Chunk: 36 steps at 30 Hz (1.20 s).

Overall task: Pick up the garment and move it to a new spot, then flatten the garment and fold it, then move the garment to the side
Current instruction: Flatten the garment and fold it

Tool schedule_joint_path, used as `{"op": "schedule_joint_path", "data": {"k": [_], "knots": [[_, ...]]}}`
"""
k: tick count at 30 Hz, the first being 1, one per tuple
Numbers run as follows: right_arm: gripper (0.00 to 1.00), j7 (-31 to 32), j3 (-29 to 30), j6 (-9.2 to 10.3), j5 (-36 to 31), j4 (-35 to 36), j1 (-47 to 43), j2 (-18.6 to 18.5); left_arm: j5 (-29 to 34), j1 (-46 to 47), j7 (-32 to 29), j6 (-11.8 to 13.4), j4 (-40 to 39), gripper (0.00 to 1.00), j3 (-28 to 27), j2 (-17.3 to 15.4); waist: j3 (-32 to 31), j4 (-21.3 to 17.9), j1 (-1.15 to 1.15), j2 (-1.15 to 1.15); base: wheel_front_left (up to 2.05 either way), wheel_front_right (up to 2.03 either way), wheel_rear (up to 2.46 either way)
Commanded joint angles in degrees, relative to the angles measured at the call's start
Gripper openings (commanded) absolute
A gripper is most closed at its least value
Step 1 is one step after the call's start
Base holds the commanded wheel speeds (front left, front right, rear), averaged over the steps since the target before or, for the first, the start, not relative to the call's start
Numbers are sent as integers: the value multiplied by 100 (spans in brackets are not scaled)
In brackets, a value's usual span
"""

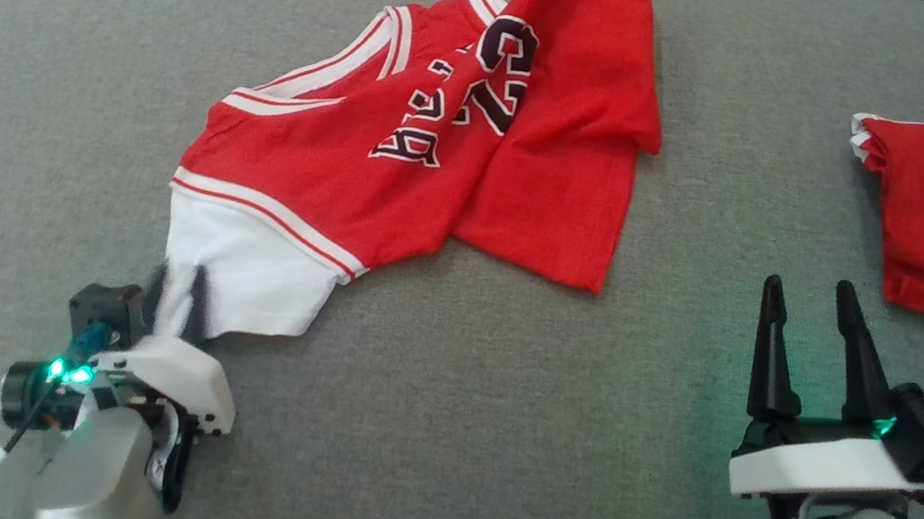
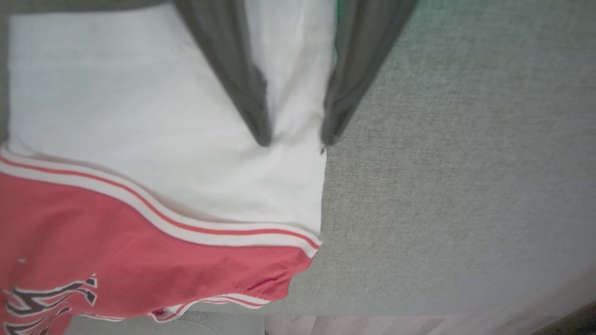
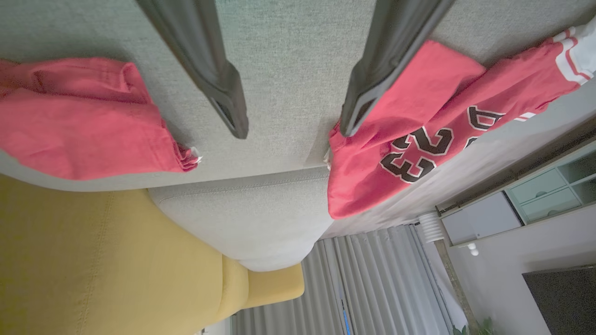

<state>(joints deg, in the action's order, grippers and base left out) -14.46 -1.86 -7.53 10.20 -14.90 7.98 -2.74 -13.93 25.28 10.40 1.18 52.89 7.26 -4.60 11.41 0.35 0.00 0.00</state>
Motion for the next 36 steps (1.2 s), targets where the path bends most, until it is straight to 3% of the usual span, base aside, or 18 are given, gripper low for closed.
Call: {"op": "schedule_joint_path", "data": {"k": [1,8,12,18,36], "knots": [[100,-53,-150,4,43,127,191,-14,-78,20,-84,-80,103,0,-105,-91,-7,36,0,0,0,0,0],[100,17,-377,4,9,-425,365,-14,-261,152,441,-243,-572,0,-273,-11,-86,289,0,0,0,0,0],[100,460,-798,4,437,-925,588,-14,-98,-132,457,-304,-2153,0,-537,28,-119,498,0,0,0,0,0],[100,864,-1194,4,1229,-1626,971,-14,102,-521,459,-457,-3279,0,-619,119,-99,695,0,0,0,0,0],[100,1021,-2177,4,2761,-3295,1888,-14,108,-612,460,-569,-3718,0,-389,170,155,955,0,0,0,0,0]]}}
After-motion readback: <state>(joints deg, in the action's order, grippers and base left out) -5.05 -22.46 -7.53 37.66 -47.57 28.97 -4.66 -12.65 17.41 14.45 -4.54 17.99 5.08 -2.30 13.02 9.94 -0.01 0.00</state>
